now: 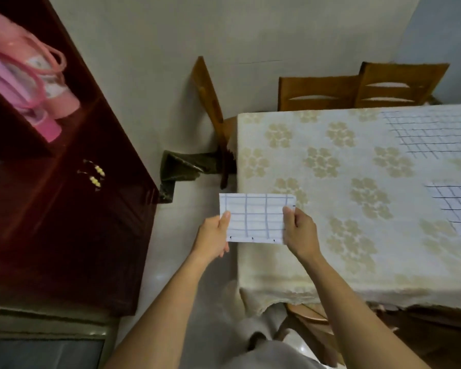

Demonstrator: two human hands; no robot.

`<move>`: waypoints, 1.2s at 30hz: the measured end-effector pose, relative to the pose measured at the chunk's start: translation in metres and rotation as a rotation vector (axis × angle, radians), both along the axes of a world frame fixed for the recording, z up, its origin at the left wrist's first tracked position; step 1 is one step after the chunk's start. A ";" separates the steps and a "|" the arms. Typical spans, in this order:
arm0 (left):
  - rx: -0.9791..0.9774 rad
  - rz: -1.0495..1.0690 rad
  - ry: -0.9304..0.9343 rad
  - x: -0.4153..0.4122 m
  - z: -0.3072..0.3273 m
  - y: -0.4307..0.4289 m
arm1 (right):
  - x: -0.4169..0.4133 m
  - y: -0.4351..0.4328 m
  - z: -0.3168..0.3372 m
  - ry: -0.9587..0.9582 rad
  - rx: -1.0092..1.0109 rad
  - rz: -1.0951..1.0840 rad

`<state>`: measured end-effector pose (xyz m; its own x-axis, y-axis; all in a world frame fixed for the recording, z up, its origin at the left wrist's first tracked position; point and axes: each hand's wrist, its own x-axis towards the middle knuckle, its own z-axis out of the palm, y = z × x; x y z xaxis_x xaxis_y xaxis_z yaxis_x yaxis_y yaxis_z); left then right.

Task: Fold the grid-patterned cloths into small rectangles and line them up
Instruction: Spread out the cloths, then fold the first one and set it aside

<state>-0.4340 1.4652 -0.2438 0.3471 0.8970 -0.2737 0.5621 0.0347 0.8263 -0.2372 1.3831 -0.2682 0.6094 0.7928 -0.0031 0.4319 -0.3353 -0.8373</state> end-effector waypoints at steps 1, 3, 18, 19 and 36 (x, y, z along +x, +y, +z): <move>-0.008 -0.010 0.004 0.007 -0.003 0.009 | 0.006 0.008 -0.001 0.003 -0.003 -0.010; -0.025 -0.041 0.009 0.020 -0.009 0.025 | 0.016 0.019 -0.006 0.005 -0.007 -0.038; -0.276 -0.354 0.082 0.105 -0.080 0.121 | 0.041 0.034 -0.072 0.184 -0.232 -0.325; -0.289 -0.370 0.091 0.109 -0.085 0.128 | 0.041 0.036 -0.076 0.198 -0.248 -0.345; -0.371 -0.663 0.259 0.153 -0.147 0.203 | 0.022 0.062 -0.113 0.232 -0.364 -0.638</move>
